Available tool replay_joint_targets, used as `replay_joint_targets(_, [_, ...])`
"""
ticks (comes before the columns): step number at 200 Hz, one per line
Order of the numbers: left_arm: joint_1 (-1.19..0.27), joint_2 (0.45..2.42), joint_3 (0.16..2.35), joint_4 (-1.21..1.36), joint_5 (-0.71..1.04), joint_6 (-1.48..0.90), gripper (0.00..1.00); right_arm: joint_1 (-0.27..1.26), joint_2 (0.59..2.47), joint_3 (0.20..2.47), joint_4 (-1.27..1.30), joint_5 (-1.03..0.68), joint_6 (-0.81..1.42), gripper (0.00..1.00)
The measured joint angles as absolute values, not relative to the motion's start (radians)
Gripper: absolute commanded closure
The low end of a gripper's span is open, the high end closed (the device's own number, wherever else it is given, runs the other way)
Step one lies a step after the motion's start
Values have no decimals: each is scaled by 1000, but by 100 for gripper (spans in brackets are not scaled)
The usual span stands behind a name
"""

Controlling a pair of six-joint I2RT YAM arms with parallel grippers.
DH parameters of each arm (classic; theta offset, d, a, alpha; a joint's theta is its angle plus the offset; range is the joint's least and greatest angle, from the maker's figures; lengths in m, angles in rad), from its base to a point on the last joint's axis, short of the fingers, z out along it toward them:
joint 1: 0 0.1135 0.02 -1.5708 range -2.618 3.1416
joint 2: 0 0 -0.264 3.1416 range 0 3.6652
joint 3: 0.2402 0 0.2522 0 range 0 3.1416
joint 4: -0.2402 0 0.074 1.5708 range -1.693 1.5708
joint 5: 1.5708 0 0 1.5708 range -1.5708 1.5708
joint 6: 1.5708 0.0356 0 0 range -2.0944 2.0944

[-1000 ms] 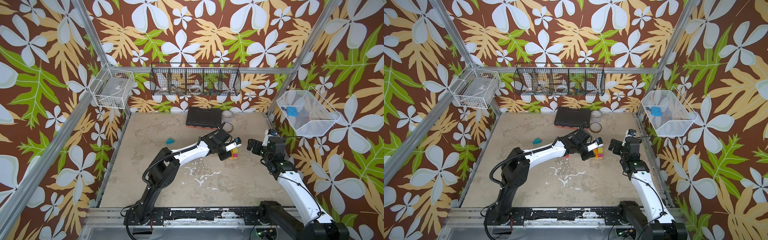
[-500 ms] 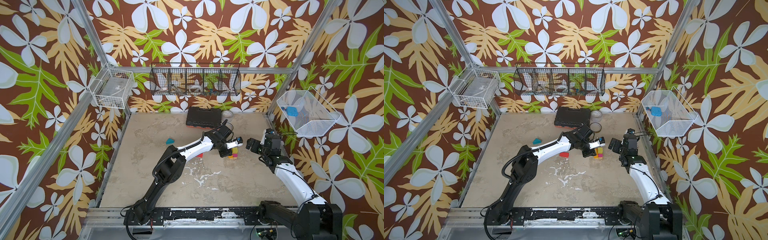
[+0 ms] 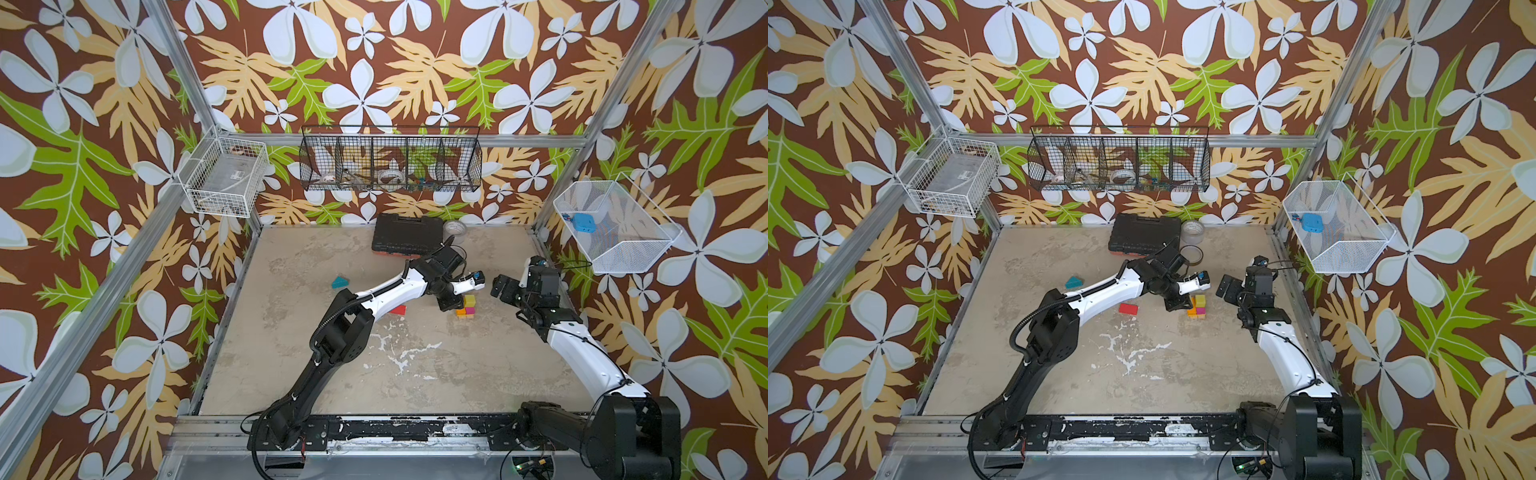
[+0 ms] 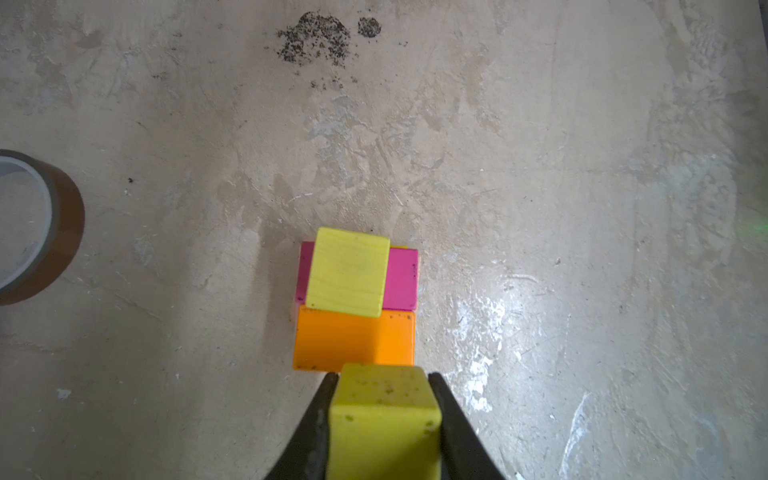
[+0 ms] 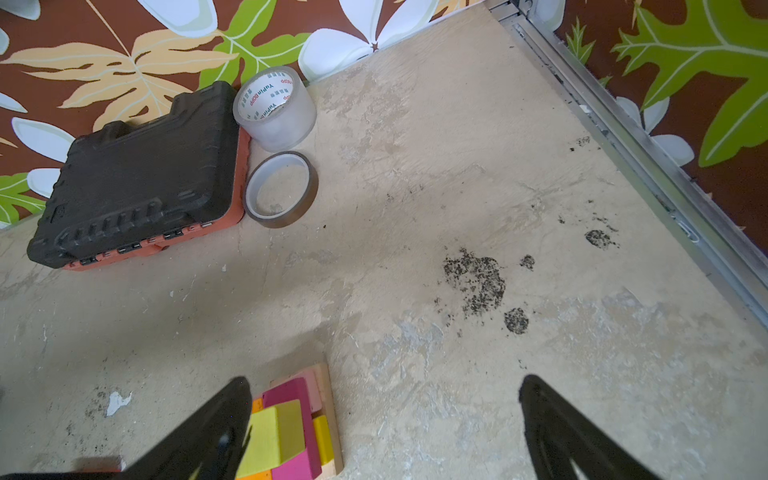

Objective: Build the wood block tower
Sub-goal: 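Lower the yellow cube onto the orange block beside the first yellow cube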

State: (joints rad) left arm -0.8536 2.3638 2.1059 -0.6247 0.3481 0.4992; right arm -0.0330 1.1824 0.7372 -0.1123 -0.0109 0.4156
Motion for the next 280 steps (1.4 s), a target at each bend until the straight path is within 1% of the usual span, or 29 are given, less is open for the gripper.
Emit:
replay_joint_targets(43, [-853,2411,2168,-661,344,502,100,-55,1194,739,-113,-20,420,0])
replay_joint_targets(84, [-850,2419,2178,-676,339,503,100,-89,1205,739,-113,-37,438,0])
replay_joint_targets(280, [-844,2474,2249,-683,330,522,100,-101,1225,739,-113,-78,444,0])
